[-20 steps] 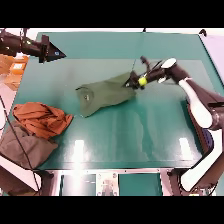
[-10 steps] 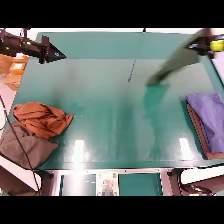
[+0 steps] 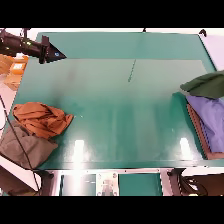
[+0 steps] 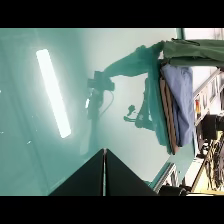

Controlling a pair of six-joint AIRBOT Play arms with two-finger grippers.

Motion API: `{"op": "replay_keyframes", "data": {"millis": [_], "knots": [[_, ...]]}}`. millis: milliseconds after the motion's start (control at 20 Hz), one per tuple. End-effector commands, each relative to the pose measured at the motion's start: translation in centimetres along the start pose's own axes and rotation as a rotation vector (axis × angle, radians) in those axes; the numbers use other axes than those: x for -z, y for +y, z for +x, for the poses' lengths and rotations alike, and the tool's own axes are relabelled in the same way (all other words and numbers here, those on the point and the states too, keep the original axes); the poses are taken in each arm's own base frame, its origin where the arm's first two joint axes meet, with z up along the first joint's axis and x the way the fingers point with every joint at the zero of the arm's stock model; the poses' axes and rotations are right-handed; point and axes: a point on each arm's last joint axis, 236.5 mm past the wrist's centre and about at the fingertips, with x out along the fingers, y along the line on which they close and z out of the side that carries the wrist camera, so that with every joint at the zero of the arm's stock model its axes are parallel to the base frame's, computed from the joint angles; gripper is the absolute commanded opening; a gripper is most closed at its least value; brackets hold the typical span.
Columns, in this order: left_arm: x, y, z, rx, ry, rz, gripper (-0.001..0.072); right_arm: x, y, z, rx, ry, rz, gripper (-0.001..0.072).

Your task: Fold the shirts.

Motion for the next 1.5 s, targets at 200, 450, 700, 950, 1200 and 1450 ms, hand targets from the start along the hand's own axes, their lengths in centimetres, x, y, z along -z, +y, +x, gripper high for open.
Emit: {"op": "replay_keyframes", "data": {"millis": [200, 450, 700, 950, 1200, 1450], "knots": [[0.5, -0.1, 0.0, 0.003, 0.022, 0.0, 0.0027, 4.1, -6.0, -4.7, 0.207, 0.128, 0.081, 0.002], [1.2, -0.2, -0.1, 0.009, 0.052, 0.0, 0.0027, 7.4, -12.9, -10.5, 0.641, 0.122, 0.273, 0.0019], [1.1, -0.2, -0.1, 0.008, 0.047, 0.0, 0.0027, 14.8, -18.8, -10.2, 0.844, 0.322, 0.429, 0.0021], [1.0, -0.2, -0.1, 0.007, 0.041, 0.0, 0.0027, 23.5, -24.3, -7.7, 0.97, 0.566, 0.546, 0.0021], [1.0, -0.2, -0.1, 0.007, 0.042, 0.0, 0.0027, 26.8, -24.7, -7.2, 0.985, 0.691, 0.613, 0.0552], [1.0, -0.2, -0.1, 0.007, 0.041, -0.001, 0.0025, 15.7, -16.3, -3.6, 0.7, 0.375, 0.491, 0.0144]]}}
